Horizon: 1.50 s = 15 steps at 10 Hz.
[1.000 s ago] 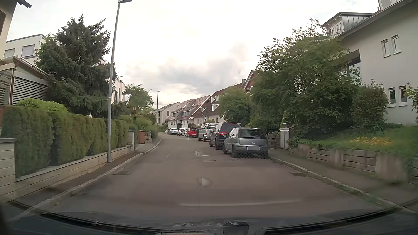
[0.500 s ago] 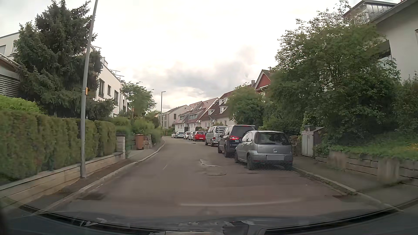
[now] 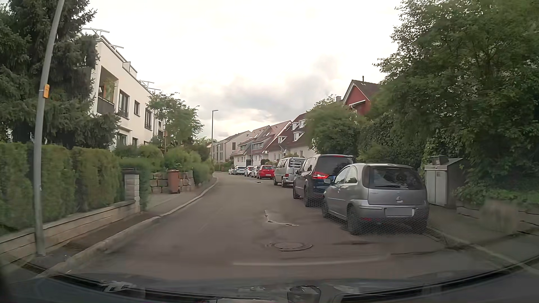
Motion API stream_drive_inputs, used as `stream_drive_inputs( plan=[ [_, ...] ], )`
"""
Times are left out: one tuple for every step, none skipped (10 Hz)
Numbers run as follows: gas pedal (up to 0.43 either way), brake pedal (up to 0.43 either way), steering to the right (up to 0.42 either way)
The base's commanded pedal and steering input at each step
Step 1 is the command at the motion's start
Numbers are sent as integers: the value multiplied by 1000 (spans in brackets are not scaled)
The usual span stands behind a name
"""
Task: Follow the waypoints while adhering to traffic rules and regulations
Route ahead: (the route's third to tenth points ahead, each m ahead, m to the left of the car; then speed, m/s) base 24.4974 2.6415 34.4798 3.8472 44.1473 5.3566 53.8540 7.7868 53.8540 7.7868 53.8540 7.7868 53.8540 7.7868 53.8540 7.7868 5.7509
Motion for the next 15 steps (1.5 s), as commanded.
stream_drive_inputs(
  plan=[
    [67, 0, -38],
    [67, 0, -43],
    [67, 0, -48],
    [67, 0, -51],
    [67, 0, -53],
    [67, 0, -54],
    [59, 0, -54],
    [59, 0, -54],
    [59, 0, -54],
    [59, 0, -54],
    [59, 0, -53],
    [59, 0, -51],
    [59, 0, -46],
    [59, 0, -32],
    [59, 0, -15]
  ],
)
